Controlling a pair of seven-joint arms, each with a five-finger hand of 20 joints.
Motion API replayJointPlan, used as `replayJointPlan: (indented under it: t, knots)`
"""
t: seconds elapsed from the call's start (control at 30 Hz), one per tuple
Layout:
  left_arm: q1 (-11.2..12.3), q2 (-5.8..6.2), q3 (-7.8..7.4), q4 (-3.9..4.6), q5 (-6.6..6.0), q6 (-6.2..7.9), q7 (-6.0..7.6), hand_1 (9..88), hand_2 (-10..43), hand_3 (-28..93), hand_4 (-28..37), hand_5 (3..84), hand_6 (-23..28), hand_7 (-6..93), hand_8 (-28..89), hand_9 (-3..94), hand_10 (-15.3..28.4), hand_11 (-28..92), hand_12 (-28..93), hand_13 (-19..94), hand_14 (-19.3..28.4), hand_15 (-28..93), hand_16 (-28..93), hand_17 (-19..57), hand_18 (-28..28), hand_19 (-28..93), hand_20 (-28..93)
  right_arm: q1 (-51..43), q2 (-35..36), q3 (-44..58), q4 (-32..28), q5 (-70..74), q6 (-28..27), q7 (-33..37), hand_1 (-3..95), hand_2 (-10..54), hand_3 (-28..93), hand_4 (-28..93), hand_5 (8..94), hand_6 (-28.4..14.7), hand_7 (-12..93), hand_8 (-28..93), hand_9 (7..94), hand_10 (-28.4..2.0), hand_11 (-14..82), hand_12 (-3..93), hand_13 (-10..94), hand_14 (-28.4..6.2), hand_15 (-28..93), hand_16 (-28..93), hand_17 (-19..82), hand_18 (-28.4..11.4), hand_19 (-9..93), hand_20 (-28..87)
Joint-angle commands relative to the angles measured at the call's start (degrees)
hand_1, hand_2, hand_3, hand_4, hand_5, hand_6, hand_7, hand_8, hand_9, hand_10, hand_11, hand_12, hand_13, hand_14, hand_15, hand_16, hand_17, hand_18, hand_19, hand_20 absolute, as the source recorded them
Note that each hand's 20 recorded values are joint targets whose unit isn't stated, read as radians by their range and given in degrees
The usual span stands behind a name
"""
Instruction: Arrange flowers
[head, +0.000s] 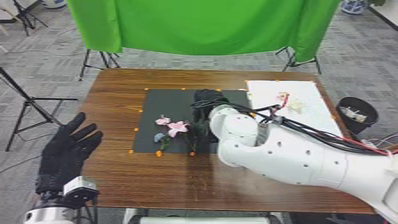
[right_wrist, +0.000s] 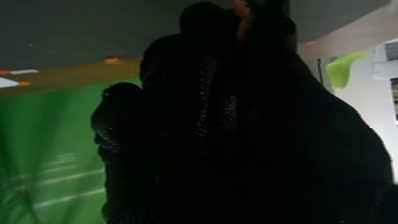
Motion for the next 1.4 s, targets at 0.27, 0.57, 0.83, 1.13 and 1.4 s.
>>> replayJointPlan:
  t: [0.27, 0.57, 0.83, 1.13, 1.4]
  knots:
    - [-0.5, -0.83, -0.12, 0.11, 0.83, -0.62, -1.55, 28.5, 7.2, 64, -23.3, 37.1, 9.5, 11.0, -8, 32.4, 18.9, 30, 11, 22, 25.8, 58, -12, -8.7, 23.5, 47, 9, -1.5, -1.0, 1.9, 0.0, 1.6, -2.4, -1.4, 50.0, -6.8, 73, -27, 74.6, -0.2, 20, 1, 84.3, -9.5, 23.6, 25.4, 78, -5.1, 64, 17, 51, -14.7, 93, 18]
    - [-0.1, -1.48, -0.53, 0.07, 1.28, -0.83, -2.33, 28.6, 7.3, 65, -23.2, 37.2, 9.6, 11.1, -8, 32.3, 18.9, 30, 11, 22, 25.8, 58, -12, -8.7, 23.5, 47, 9, -2.0, -0.5, 2.9, -0.7, 3.0, -2.7, -0.3, 40.4, -5.3, 77, -26, 68.2, -1.2, 19, -3, 80.0, -11.3, 30.2, 19.0, 77, -6.1, 65, 16, 50, -15.0, 93, 18]
    - [-0.4, -1.54, -0.54, 0.16, 1.58, -1.08, -2.92, 28.7, 7.4, 65, -23.3, 37.4, 9.6, 11.1, -8, 32.4, 19.0, 30, 11, 22, 25.8, 58, -12, -8.7, 23.5, 47, 9, -2.3, 0.5, 3.5, -1.2, 3.2, -4.7, 0.5, 34.9, -2.9, 79, -23, 67.3, -1.2, 19, -12, 79.1, -11.9, 30.9, 18.0, 76, -7.2, 65, 16, 50, -15.8, 93, 19]
    - [0.1, -0.78, -0.25, 0.0, 0.85, -0.44, -2.15, 28.8, 7.4, 64, -23.2, 37.4, 9.6, 11.1, -8, 32.3, 18.9, 30, 11, 22, 25.8, 58, -13, -8.7, 23.5, 47, 9, -2.1, 1.7, 4.1, -1.9, 4.2, -6.2, 1.1, 33.7, -2.7, 79, -23, 65.7, -2.1, 18, -12, 77.9, -12.5, 30.8, 18.0, 75, -7.8, 66, 16, 50, -15.9, 93, 19]
    - [0.4, -0.18, -0.02, -0.07, 0.41, -0.19, -1.32, 28.8, 7.4, 64, -23.2, 37.5, 9.7, 11.2, -8, 32.5, 19.0, 31, 11, 22, 25.8, 58, -13, -8.7, 23.5, 47, 9, -2.7, 1.7, 5.1, -2.1, 5.5, -6.7, -0.2, 29.4, -0.9, 78, -23, 64.3, -2.8, 17, -12, 77.1, -13.3, 30.5, 18.0, 75, -8.2, 66, 16, 50, -16.0, 93, 19]
